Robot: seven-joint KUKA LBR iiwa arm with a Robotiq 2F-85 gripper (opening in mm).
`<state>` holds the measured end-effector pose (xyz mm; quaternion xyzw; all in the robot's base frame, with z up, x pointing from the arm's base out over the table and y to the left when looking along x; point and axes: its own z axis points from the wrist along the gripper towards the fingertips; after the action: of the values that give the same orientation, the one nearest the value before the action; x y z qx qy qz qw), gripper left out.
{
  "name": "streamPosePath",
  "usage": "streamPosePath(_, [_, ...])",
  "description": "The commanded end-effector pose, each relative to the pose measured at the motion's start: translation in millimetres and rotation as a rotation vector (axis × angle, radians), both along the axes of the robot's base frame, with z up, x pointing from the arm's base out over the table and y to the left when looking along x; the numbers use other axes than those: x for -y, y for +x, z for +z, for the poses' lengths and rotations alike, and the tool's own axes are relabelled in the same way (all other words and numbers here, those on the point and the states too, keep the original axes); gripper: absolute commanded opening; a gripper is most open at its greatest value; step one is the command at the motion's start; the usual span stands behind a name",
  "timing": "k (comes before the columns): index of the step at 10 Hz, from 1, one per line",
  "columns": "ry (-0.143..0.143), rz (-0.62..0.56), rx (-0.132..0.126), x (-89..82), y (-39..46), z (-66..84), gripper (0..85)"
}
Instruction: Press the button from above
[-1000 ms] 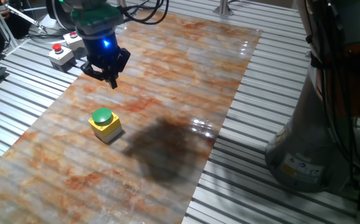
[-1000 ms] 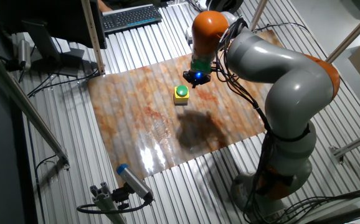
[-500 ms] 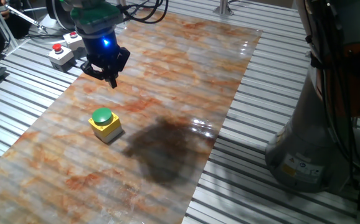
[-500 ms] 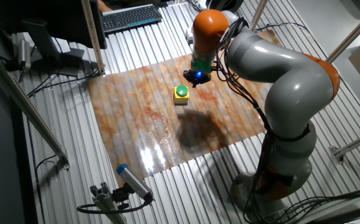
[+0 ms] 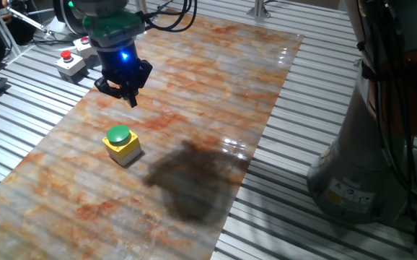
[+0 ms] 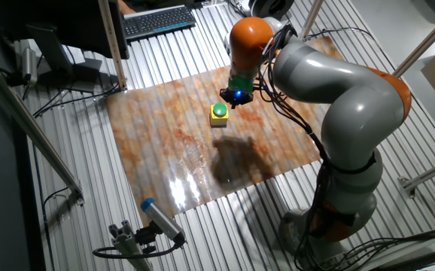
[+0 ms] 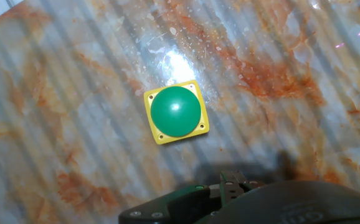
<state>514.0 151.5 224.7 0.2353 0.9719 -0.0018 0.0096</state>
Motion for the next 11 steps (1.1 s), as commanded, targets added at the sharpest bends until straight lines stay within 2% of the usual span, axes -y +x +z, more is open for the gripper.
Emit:
streamPosePath(1, [0.000,0.000,0.000,0.1,0.1,-0.2,0.0])
streamPosePath(6, [0.004,0.005,-0.001,-3.7,-4.3,-2.4,0.0])
streamPosePath(11, [-0.002,0.011,-0.003,-0.4,-0.9,0.0,0.0])
